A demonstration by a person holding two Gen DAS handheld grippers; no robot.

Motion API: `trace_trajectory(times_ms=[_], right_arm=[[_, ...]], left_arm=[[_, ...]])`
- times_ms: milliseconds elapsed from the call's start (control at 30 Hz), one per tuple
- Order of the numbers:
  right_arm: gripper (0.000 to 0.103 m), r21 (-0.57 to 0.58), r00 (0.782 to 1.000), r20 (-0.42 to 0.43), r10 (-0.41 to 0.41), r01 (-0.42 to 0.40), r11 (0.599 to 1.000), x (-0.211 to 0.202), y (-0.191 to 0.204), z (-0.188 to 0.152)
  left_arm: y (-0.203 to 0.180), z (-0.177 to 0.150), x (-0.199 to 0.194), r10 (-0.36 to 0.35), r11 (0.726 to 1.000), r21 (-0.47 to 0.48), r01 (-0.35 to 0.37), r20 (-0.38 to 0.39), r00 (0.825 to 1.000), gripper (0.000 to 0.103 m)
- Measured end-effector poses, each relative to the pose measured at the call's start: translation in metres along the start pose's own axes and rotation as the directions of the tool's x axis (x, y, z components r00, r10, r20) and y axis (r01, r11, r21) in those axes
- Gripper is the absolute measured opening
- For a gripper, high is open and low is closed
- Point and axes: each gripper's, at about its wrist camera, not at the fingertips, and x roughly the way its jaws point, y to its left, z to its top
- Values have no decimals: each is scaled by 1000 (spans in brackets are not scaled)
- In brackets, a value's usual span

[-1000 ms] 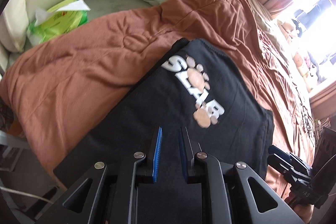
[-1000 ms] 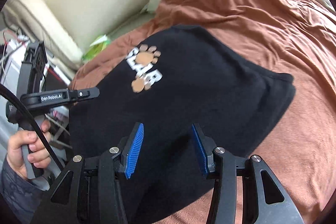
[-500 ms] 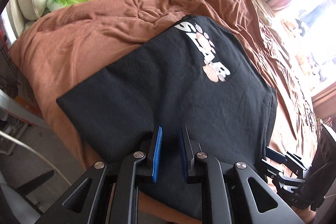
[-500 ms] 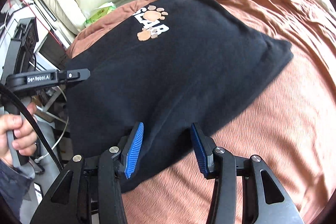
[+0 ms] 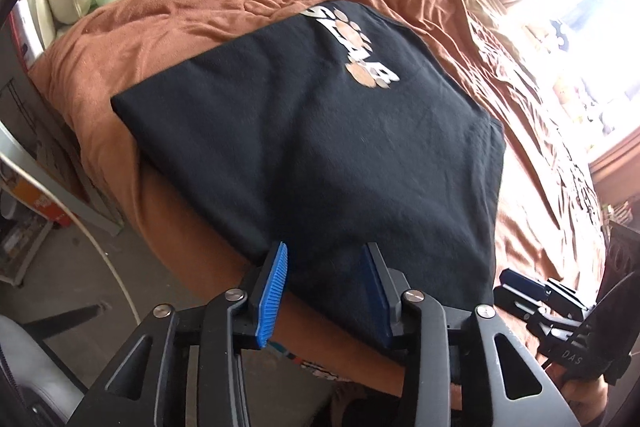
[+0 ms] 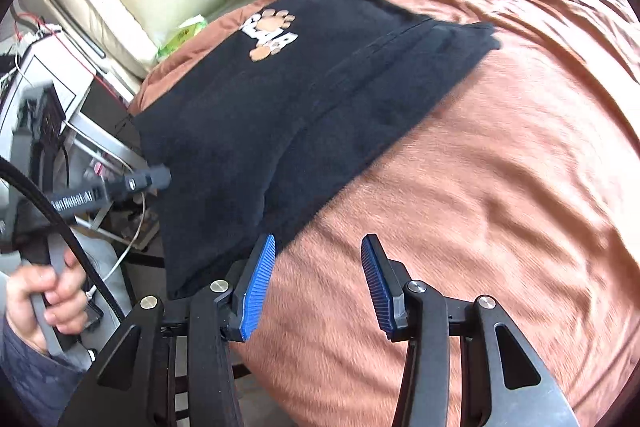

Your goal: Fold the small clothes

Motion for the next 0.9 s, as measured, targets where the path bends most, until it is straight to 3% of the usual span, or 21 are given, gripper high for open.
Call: trace_trajectory(times_ms=[200,433,667,700,733,800,900], right_arm=[[43,20,997,74,-18,16,1000,-48,-4,-22],[43,4,985,146,-93,93,996,-110,-3,-58],[45,20,960,224,-169,169,985,-178,11,-104],[53,24,956,237,-174,173,985,-188,14,-111],[70,26,950,253,-184,183,983,-196,17,-118],[84,32,931,300,-208,208,978,-216,24,-135],[84,40,926,316,-209,207,978,-238,33,-160]], left_arm=[[-13,-31,-8,-25,1000,-6,25,-10,1000,42],[-38,-64,-40,-57,998,12,56,91,994,44],[-63,-97,-77,-82,997,15,80,188,979,79],[-67,-102,-83,-83,997,23,80,203,976,83],[-71,-107,-88,-83,996,31,79,213,973,85],[-79,-116,-101,-89,996,50,79,235,968,93],[-92,-133,-120,-77,995,77,58,283,956,103]])
